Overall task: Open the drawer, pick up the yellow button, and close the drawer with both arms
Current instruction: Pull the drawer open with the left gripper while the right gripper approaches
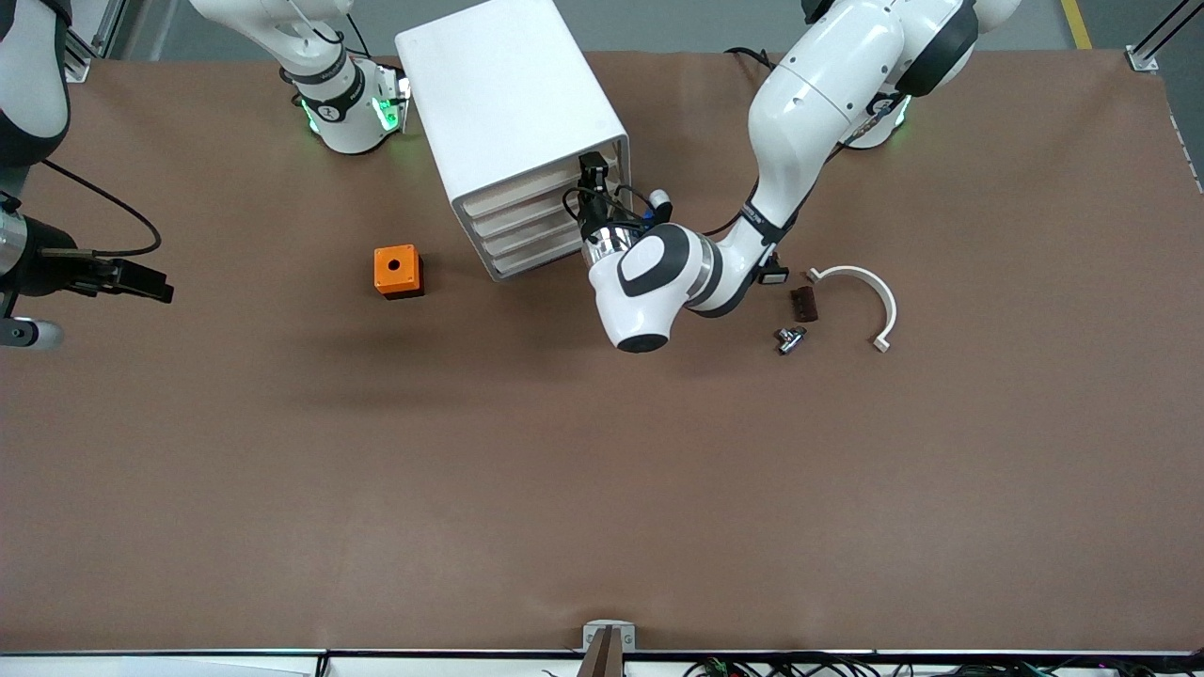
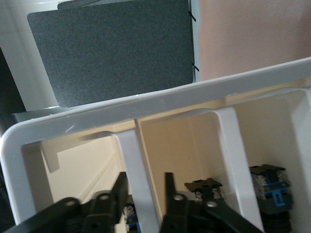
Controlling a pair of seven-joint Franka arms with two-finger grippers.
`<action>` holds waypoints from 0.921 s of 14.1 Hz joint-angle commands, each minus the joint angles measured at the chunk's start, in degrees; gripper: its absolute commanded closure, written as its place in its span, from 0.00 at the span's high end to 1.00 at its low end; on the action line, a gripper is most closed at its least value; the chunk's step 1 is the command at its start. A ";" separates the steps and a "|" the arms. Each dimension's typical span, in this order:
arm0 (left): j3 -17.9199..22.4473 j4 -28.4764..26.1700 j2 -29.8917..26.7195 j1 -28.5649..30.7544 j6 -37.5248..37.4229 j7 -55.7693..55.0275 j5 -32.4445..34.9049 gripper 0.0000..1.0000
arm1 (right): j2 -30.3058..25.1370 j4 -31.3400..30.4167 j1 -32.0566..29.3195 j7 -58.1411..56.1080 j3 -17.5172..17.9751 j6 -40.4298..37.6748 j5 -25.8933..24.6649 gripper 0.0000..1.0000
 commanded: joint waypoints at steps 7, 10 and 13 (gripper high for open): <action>0.72 0.33 -0.59 0.34 -1.08 -2.71 0.09 0.08 | 0.33 1.11 4.39 18.06 0.05 -0.83 2.07 1.00; 0.81 0.33 -0.50 1.30 -1.08 -2.62 0.01 0.08 | 0.33 1.11 5.53 20.85 0.23 -0.74 3.65 1.00; 0.72 0.42 -0.32 3.15 -0.99 -2.62 0.01 0.09 | 0.33 1.20 11.50 35.43 0.23 -0.39 3.57 1.00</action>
